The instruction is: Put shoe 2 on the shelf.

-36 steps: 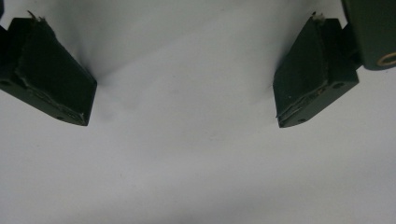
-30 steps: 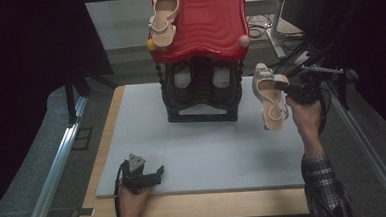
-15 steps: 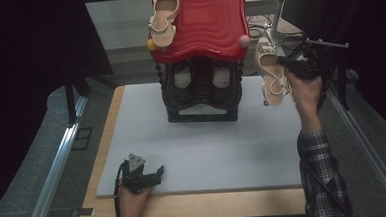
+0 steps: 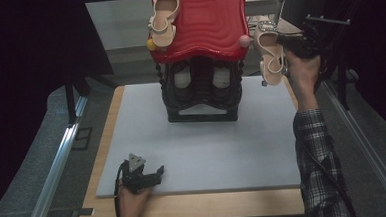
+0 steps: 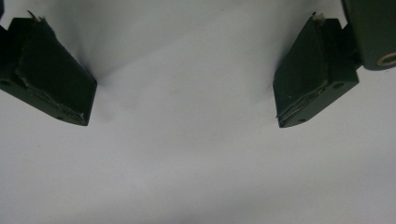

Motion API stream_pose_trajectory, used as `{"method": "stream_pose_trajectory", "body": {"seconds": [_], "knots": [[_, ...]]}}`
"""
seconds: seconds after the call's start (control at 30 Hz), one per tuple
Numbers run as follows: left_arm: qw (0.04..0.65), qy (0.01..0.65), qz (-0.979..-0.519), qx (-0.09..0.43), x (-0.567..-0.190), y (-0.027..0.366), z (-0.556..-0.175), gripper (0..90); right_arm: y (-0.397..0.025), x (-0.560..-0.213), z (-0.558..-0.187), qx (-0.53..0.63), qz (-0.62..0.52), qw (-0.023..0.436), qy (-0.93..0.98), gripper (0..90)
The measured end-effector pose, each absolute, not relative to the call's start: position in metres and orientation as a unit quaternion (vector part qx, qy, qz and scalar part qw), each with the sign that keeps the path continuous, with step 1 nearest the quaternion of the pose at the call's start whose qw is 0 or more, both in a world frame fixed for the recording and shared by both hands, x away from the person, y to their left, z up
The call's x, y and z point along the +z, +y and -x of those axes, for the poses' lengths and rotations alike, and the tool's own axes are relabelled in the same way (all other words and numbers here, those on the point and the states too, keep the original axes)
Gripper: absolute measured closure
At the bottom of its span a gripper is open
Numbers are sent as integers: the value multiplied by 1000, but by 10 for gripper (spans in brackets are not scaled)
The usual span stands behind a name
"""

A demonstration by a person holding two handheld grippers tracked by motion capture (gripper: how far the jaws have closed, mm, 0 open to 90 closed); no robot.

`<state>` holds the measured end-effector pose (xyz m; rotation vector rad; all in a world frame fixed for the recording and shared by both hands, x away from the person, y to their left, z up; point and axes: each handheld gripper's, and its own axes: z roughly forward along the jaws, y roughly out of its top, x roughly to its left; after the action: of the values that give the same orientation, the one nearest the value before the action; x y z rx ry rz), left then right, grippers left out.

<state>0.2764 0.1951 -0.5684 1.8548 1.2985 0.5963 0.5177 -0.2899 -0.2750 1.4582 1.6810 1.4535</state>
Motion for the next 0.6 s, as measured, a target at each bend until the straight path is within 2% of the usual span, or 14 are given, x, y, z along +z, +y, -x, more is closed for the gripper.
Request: {"method": "stream_pose_trajectory", "body": {"seconds": [0.6], "knots": [[387,511,-731,233,-568,195,-276,60,-280,-208,-541,557,-528,251,590,884]]}}
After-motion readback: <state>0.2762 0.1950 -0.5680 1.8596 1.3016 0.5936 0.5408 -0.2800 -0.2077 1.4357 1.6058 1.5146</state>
